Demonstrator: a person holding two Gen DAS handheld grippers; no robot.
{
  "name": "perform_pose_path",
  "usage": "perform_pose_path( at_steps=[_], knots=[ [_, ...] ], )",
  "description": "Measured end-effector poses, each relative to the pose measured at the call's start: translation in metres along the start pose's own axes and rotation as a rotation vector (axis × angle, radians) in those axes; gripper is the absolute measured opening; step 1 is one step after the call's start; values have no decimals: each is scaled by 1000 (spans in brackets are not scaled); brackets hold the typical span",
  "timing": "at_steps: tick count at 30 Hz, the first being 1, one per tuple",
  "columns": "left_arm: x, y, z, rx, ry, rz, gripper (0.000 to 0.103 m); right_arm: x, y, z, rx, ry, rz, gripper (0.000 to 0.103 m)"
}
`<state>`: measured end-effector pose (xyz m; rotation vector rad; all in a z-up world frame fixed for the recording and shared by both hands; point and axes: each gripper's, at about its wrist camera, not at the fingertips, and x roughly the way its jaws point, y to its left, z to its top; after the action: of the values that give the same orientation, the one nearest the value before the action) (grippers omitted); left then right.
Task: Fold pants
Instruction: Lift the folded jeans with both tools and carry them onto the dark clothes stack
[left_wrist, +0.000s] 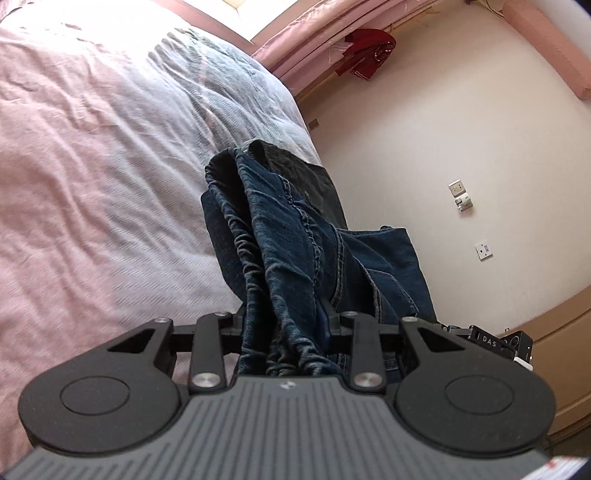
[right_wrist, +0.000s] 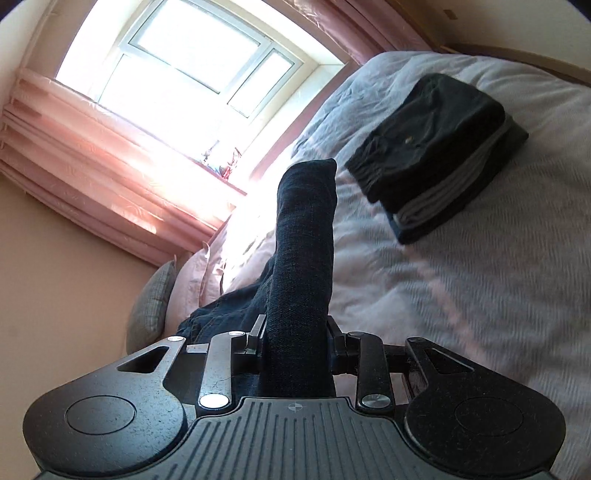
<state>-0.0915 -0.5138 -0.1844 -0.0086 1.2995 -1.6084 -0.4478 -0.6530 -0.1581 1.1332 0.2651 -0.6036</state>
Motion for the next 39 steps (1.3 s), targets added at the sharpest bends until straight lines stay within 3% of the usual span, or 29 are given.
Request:
perform_pose_path(
  at_steps=[9,16,23,35,37,39],
  knots=[
    [160,-92,74,-61,-119,29,28,31,-76,227,-106,53,46,26],
    [250,-130,147,-13,-188,36,28,69,-118,343,-155,9,103,26],
    [309,-122,179,25,-180,83,28,114,-167,376,-104,8,116,26],
    [367,-66,176,-13,-136,145,28,169,-229,363,-38,50,56,27],
    [376,-58,174,-5,-130,170,28,180,-233,359,-54,43,9,29],
    [387,-51,170,9,-113,225,32,195,-233,353,-76,51,-119,42]
  ],
)
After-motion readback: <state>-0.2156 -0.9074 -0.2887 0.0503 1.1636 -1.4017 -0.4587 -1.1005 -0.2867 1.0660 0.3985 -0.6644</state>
